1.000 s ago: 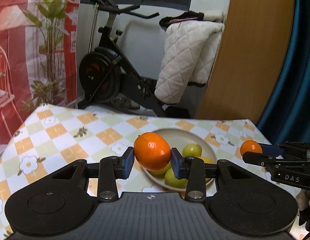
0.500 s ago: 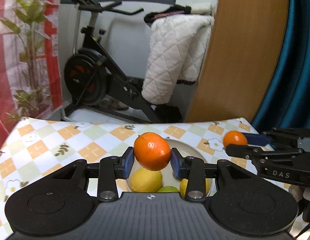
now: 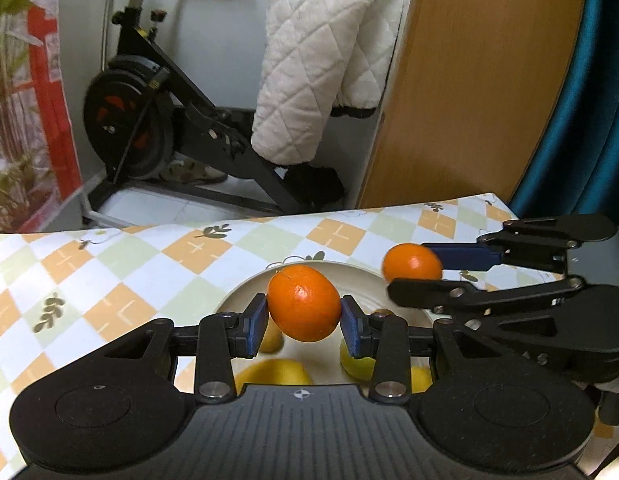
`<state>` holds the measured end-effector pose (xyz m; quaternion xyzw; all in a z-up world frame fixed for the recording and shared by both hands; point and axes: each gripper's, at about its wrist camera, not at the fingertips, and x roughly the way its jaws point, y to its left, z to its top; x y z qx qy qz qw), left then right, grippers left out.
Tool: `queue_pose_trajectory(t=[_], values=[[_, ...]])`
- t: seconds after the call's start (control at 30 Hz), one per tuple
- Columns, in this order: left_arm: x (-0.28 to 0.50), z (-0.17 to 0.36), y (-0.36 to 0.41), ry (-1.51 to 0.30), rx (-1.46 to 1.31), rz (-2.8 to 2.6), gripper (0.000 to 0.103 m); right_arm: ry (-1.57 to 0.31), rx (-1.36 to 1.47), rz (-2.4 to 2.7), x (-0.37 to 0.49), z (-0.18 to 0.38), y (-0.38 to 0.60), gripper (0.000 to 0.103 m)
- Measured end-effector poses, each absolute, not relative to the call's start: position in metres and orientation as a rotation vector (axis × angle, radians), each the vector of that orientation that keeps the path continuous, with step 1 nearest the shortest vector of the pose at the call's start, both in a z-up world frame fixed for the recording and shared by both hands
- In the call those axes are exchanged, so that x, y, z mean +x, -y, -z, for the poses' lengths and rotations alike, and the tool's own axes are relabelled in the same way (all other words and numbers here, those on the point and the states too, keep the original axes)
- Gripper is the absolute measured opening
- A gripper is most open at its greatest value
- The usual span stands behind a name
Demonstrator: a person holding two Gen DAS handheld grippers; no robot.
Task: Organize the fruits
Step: 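Lift both held tangerines and carry them over the plate, then lower both tangerines onto the plate and open both tools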
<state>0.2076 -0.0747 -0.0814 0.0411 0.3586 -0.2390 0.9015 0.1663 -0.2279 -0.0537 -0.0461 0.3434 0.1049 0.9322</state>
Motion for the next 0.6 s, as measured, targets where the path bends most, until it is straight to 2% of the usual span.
queue_pose_trajectory(t=[0.6], values=[[0.242, 0.108, 0.086, -0.824, 0.131, 0.510, 0.041, -0.794, -0.073, -0.229, 0.205, 0.100, 0.237, 0.032]])
